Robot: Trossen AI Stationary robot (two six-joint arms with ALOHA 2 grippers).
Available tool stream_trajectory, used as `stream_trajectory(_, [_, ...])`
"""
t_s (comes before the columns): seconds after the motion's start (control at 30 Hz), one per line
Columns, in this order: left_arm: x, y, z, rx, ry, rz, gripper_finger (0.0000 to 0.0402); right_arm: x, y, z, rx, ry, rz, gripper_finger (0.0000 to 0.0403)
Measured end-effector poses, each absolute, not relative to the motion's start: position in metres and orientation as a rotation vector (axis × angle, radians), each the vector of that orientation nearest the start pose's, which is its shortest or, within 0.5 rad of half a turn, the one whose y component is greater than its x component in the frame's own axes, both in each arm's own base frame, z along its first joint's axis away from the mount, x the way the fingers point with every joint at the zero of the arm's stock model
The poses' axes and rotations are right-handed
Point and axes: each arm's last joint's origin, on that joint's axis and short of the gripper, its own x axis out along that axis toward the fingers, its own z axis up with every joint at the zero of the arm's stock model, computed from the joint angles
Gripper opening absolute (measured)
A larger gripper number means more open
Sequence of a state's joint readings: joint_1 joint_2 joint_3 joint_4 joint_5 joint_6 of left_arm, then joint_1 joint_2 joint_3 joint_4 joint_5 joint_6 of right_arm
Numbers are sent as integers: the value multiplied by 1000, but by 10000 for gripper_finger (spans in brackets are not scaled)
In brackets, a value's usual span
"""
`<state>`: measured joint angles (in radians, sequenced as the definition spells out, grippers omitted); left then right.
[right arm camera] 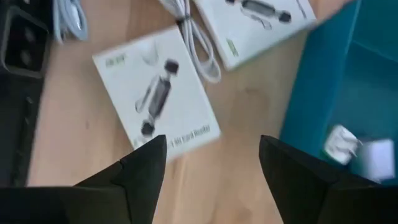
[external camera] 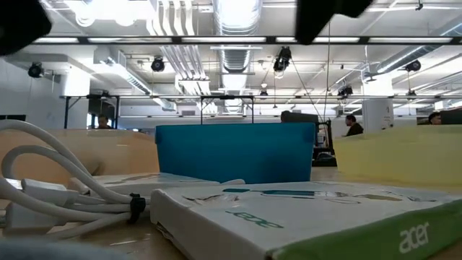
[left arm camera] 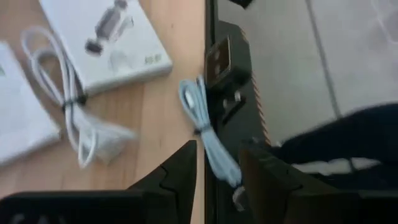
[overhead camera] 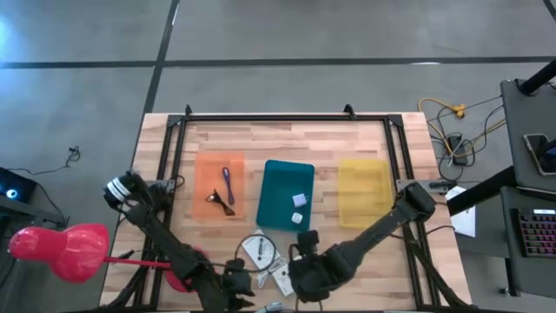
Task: Pick and place items into bin
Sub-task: Put the light blue USB cable wire into the orange bin
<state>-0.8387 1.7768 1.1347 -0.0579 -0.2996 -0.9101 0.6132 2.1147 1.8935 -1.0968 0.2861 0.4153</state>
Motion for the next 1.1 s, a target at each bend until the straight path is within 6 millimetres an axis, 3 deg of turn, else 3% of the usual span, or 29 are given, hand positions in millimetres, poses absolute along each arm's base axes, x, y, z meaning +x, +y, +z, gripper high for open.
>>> stream_trajectory(0.23, [290, -308, 207, -433, 880, -33, 105, 321, 269, 241, -343, 1207, -107, 240])
stream_trajectory(0.47, [308, -331, 218, -514, 906, 26, 105, 294, 289, 242, -321, 1145, -215, 245])
stream_trajectory(0.77, [310, -334, 206, -577, 957, 85, 105, 282, 295, 233, -356, 1149, -228, 246])
stream_trajectory(1.1, [319, -347, 182, -609, 970, 11, 105, 278, 291, 220, -394, 1188, -244, 247])
